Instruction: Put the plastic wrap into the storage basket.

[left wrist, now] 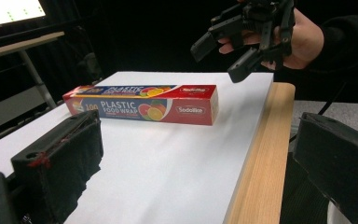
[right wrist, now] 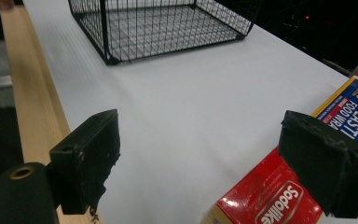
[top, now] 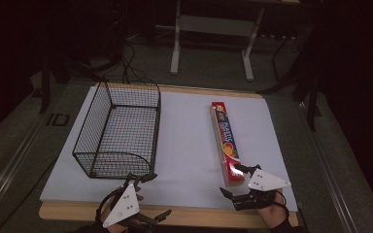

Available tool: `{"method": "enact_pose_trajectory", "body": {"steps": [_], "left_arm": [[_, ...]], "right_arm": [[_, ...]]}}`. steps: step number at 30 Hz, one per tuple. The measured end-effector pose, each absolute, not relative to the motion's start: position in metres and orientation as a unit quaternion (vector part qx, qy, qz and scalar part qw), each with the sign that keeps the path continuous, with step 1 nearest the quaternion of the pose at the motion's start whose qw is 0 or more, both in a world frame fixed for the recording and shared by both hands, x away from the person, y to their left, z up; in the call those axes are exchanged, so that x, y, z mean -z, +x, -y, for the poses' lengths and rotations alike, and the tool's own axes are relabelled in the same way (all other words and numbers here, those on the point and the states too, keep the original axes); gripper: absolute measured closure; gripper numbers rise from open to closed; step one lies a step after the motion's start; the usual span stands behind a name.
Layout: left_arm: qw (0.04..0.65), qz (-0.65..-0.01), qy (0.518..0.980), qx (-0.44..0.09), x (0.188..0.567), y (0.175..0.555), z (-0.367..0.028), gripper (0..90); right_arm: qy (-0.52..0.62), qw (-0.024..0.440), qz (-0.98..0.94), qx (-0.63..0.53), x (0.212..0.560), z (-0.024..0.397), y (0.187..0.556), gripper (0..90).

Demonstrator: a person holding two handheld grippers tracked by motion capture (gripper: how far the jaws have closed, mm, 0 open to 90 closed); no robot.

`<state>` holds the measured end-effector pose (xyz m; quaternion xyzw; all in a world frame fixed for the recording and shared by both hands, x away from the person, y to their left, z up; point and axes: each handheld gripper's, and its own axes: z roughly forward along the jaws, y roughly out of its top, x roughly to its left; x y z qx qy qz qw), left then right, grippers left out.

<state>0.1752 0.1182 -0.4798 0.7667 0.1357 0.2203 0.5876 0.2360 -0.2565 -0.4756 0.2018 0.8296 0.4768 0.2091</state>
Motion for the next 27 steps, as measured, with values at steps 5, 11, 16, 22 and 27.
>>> {"method": "enact_pose_trajectory", "body": {"steps": [5, 11, 16, 22, 27], "left_arm": [[0.585, -0.135, 0.769, -0.219, 0.480, 0.175, -0.117, 1.9], [0.585, -0.132, 0.770, -0.217, 0.481, 0.176, -0.117, 1.9], [0.587, -0.129, 0.769, -0.217, 0.480, 0.175, -0.117, 2.0], [0.587, -0.125, 0.771, -0.213, 0.481, 0.174, -0.113, 1.9], [0.587, -0.123, 0.772, -0.212, 0.481, 0.173, -0.111, 2.0]], "right_arm": [[0.192, 0.211, -0.833, -0.474, 0.474, 0.254, 0.233, 12.8], [0.188, 0.216, -0.837, -0.466, 0.474, 0.253, 0.233, 12.7], [0.174, 0.213, -0.840, -0.468, 0.472, 0.248, 0.230, 12.5], [0.166, 0.206, -0.826, -0.498, 0.461, 0.246, 0.231, 12.2], [0.174, 0.229, -0.822, -0.492, 0.454, 0.244, 0.236, 12.1]]}}
